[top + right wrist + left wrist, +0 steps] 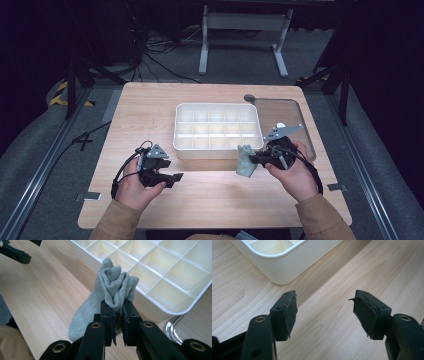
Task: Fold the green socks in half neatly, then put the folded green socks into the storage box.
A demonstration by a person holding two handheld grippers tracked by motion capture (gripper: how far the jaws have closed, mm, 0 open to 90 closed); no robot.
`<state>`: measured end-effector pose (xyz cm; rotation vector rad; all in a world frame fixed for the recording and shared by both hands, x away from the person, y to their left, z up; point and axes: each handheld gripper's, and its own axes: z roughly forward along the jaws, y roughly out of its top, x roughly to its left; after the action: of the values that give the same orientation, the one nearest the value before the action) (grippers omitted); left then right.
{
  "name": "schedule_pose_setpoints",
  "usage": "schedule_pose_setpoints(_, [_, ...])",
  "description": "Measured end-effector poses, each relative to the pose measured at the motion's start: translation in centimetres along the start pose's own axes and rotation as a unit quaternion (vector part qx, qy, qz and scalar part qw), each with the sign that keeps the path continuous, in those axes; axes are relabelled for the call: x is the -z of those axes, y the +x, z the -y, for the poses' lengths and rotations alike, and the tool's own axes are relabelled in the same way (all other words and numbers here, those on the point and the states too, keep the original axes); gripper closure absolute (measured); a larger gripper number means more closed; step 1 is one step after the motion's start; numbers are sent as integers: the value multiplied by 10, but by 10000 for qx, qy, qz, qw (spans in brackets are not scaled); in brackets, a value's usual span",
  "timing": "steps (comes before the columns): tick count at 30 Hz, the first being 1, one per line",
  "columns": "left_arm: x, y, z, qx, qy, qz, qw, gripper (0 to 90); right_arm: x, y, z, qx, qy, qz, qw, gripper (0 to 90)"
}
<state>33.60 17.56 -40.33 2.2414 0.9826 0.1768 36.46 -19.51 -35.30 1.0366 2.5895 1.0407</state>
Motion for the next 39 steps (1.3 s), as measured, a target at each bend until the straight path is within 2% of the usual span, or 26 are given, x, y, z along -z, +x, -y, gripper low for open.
schedule_pose_setpoints(10, [-3,1,-2,-40,-20,38,10000,359,5,-16,-7,-41,-154,372,9992,811])
schedule_pose_setpoints(19, [-2,2,0,18,-71,-7,10000,360,5,-38,-17,-82,-249,726,9970,809])
schedule_pose_setpoints(22, [-1,3,2,72,1,9,10000,363,0,-45,-21,-69,-294,765,9966,809])
schedule_pose_setpoints(23, [-1,3,2,51,26,13,10000,381,-2,-46,-23,-45,-289,770,9966,808])
schedule_pose_setpoints(24, [-1,2,3,138,4,10,9999,387,-5,-48,-24,37,-309,737,9968,808])
schedule_pose_setpoints(26, [0,3,3,90,3,-31,10000,387,-11,-50,-27,91,-339,699,9969,807])
schedule_pose_setpoints(30, [1,5,6,86,0,-42,10000,383,-25,-54,-31,262,-226,960,9948,806])
schedule_pose_setpoints(31, [1,5,6,86,0,-42,10000,382,-25,-54,-31,262,-226,960,9948,806])
schedule_pose_setpoints(32, [2,5,7,155,-6,-52,9999,382,-31,-57,-33,275,-176,1050,9939,806])
schedule_pose_setpoints(34, [3,6,7,84,-11,-65,9999,382,-34,-59,-33,312,-114,1120,9931,806])
schedule_pose_setpoints(35, [3,5,8,160,1,-56,9999,382,-36,-59,-34,370,-80,1181,9923,806])
schedule_pose_setpoints(37, [4,6,9,152,-11,-54,9999,382,-40,-60,-34,518,39,1304,9901,806])
schedule_pose_setpoints(39, [4,7,10,145,2,-75,9999,382,-41,-60,-34,547,87,1337,9895,806])
